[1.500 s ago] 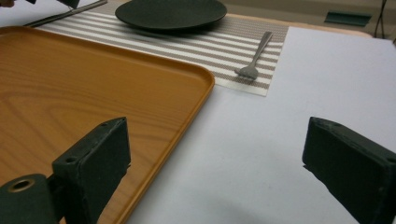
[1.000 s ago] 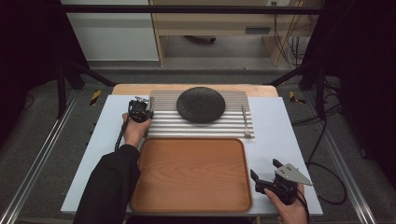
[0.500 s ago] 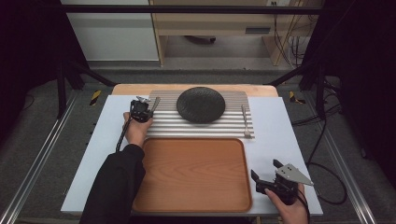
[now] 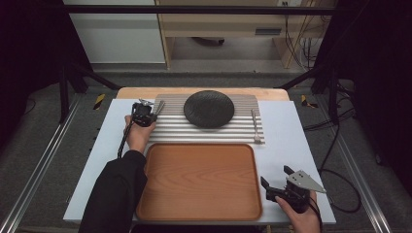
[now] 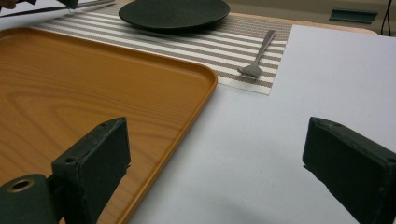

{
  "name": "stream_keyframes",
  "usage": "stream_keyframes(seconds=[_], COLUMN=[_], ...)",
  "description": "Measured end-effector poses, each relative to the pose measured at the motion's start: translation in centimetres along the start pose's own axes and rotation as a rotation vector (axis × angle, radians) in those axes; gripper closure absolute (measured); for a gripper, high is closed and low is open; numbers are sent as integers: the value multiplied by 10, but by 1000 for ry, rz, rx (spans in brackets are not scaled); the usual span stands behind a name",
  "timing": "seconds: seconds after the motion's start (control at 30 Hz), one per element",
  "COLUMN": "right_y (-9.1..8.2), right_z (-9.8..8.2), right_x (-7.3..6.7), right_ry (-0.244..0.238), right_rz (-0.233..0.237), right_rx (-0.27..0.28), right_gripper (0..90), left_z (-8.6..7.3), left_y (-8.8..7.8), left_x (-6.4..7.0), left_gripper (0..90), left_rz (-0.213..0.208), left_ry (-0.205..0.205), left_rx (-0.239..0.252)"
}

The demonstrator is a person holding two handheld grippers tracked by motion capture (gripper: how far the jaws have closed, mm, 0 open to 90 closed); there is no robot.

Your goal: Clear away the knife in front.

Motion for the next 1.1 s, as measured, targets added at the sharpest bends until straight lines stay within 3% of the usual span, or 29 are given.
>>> stream_keyframes(seconds=[0.23,0.47,0.63,0.9,1.1], right_y=[1,-1,-1,-2,-5], right_z=[0,3,4,7,8], right_x=[-1,-4,-8,-12,-9], right_ry=[-1,-4,-8,-18,2], right_rz=[7,27,46,78,79], right_rx=[0,13,20,34,43], right_gripper=[76,75,74,72,69], left_z=[10,9,-3,-29,-41], left_y=[-29,-62,-83,-111,-132], left_x=[6,23,42,68,81], left_gripper=[800,800,800,800,801], left_rz=[-17,-40,-58,-78,-67], left_ry=[7,-5,-8,-51,-72], left_rx=[43,67,76,74,92])
Point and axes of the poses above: each handheld gripper's, and its own axes: y roughly forward along the jaws, z roughly out of its top, x roughly to its right, the point moved 7 cm from there along y, roughly forward along the jaws, and after that the axes turned 1 degree about -x, right-handed, at the moved point
